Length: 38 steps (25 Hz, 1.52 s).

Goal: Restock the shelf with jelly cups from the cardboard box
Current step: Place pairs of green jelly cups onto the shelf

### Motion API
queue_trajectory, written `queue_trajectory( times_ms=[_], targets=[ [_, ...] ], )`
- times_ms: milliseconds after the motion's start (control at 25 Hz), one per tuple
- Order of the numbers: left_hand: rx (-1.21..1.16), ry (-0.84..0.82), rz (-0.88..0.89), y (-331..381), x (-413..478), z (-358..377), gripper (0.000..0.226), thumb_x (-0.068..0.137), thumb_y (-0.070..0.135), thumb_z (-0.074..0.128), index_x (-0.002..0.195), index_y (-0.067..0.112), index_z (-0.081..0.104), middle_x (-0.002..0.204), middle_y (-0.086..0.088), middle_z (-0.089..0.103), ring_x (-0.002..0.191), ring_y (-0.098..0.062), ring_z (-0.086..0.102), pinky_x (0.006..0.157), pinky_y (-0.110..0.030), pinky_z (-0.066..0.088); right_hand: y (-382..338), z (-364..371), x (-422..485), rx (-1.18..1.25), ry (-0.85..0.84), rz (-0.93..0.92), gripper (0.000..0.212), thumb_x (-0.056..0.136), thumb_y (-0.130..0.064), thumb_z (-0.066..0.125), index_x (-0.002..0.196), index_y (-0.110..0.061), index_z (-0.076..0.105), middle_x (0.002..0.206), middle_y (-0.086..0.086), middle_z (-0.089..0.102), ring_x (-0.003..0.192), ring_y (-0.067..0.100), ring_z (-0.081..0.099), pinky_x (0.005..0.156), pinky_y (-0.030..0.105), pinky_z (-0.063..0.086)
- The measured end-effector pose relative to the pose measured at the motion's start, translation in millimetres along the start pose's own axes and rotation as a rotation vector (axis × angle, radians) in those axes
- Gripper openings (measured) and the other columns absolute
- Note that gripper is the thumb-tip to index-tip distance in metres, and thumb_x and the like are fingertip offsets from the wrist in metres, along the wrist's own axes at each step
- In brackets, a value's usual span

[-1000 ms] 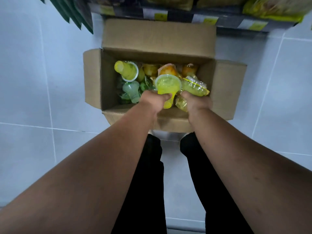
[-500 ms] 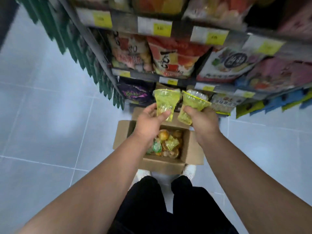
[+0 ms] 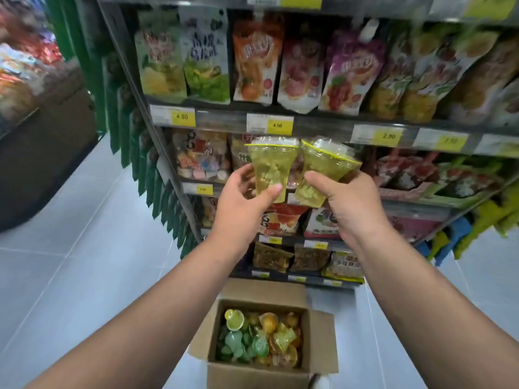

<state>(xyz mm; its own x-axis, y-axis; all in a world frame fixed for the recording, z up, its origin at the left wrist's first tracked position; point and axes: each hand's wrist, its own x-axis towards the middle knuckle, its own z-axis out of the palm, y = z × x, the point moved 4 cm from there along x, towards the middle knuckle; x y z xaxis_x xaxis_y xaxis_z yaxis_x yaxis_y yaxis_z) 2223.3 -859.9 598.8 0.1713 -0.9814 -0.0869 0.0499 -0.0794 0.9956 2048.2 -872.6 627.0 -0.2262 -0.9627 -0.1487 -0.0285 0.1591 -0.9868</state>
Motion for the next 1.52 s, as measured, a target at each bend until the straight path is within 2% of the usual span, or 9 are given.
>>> queue_trajectory(
  times_ms=[80, 200, 400, 640, 920, 1120, 1240, 1400, 1520],
  targets=[
    [0.038, -0.004, 0.081, 43.4, -0.7, 0.1, 0.064, 0.081, 0.025, 0.078, 0.135, 0.024, 0.046, 0.115, 0.017, 0.061, 0.107, 0.006, 0.057, 0.09, -0.019, 0.048, -44.8, -3.5, -6.0, 0.016, -0.019, -0.086, 0.031, 0.073, -0.021, 0.083, 0.102, -0.017, 0.072, 0.095, -0.006, 0.077, 0.088, 0.011, 0.073, 0.085, 0.035, 0.056],
    [0.074, -0.011, 0.207, 103.3, -1.9, 2.5, 0.061, 0.079, 0.029, 0.079, 0.129, 0.031, 0.045, 0.118, 0.013, 0.062, 0.11, -0.003, 0.06, 0.097, -0.032, 0.05, -102.2, -9.4, -14.1, 0.065, -0.028, -0.199, 0.025, 0.074, -0.017, 0.082, 0.098, -0.017, 0.072, 0.092, -0.005, 0.077, 0.086, 0.013, 0.074, 0.083, 0.039, 0.059],
    [0.063, -0.055, 0.386, 186.8, -1.3, 7.8, 0.062, 0.08, 0.025, 0.078, 0.129, 0.032, 0.04, 0.12, 0.008, 0.062, 0.109, -0.005, 0.06, 0.095, -0.024, 0.047, -187.0, -19.8, -24.0, 0.067, 0.0, -0.4, 0.023, 0.073, -0.015, 0.082, 0.093, -0.018, 0.073, 0.091, -0.006, 0.077, 0.087, 0.009, 0.073, 0.085, 0.034, 0.057],
    [0.035, -0.112, 0.54, 266.9, 10.7, 24.6, 0.063, 0.079, 0.012, 0.078, 0.131, 0.022, 0.044, 0.112, 0.004, 0.066, 0.094, 0.001, 0.066, 0.072, -0.012, 0.052, -261.1, -35.8, -14.9, 0.121, 0.021, -0.514, 0.029, 0.071, -0.01, 0.083, 0.098, -0.011, 0.074, 0.092, 0.002, 0.077, 0.087, 0.021, 0.074, 0.083, 0.048, 0.058],
    [0.051, -0.095, 0.685, 355.1, 28.4, 61.0, 0.054, 0.073, 0.02, 0.084, 0.121, 0.021, 0.06, 0.107, 0.003, 0.073, 0.1, -0.015, 0.069, 0.09, -0.039, 0.055, -353.1, -68.8, 4.8, 0.082, -0.043, -0.635, 0.026, 0.07, -0.013, 0.084, 0.094, -0.014, 0.075, 0.092, 0.0, 0.077, 0.089, 0.019, 0.073, 0.086, 0.046, 0.057],
    [0.097, -0.052, 0.723, 416.5, 50.6, 104.0, 0.073, 0.051, 0.044, 0.085, 0.116, 0.017, 0.064, 0.101, 0.003, 0.075, 0.095, -0.015, 0.071, 0.087, -0.039, 0.057, -412.7, -102.5, 32.3, 0.015, 0.033, -0.718, 0.02, 0.069, -0.018, 0.085, 0.087, -0.016, 0.075, 0.089, 0.0, 0.077, 0.087, 0.02, 0.073, 0.086, 0.046, 0.058],
    [0.094, -0.024, 0.672, 438.0, 69.8, 135.3, 0.062, 0.058, 0.032, 0.088, 0.114, 0.017, 0.065, 0.099, 0.005, 0.075, 0.091, -0.011, 0.071, 0.086, -0.034, 0.057, -435.3, -126.7, 55.2, -0.051, 0.081, -0.722, 0.017, 0.069, -0.023, 0.086, 0.083, -0.019, 0.077, 0.086, -0.004, 0.077, 0.086, 0.018, 0.073, 0.089, 0.042, 0.056],
    [0.197, 0.048, 0.643, 458.8, 93.9, 169.0, 0.053, 0.062, 0.032, 0.085, 0.108, 0.02, 0.063, 0.097, 0.004, 0.072, 0.087, -0.014, 0.069, 0.083, -0.037, 0.057, -453.4, -152.8, 92.5, -0.201, 0.261, -0.658, 0.049, 0.058, -0.045, 0.086, 0.095, -0.015, 0.073, 0.089, -0.001, 0.074, 0.087, 0.02, 0.069, 0.087, 0.039, 0.056],
    [0.334, 0.107, 0.622, 464.0, 100.7, 189.5, 0.048, 0.066, 0.036, 0.084, 0.104, 0.017, 0.06, 0.095, -0.001, 0.07, 0.081, -0.018, 0.067, 0.08, -0.04, 0.058, -451.3, -161.8, 108.2, -0.324, 0.395, -0.637, 0.051, 0.059, -0.051, 0.084, 0.092, -0.015, 0.071, 0.086, 0.0, 0.071, 0.083, 0.022, 0.067, 0.079, 0.037, 0.057]
  ],
)
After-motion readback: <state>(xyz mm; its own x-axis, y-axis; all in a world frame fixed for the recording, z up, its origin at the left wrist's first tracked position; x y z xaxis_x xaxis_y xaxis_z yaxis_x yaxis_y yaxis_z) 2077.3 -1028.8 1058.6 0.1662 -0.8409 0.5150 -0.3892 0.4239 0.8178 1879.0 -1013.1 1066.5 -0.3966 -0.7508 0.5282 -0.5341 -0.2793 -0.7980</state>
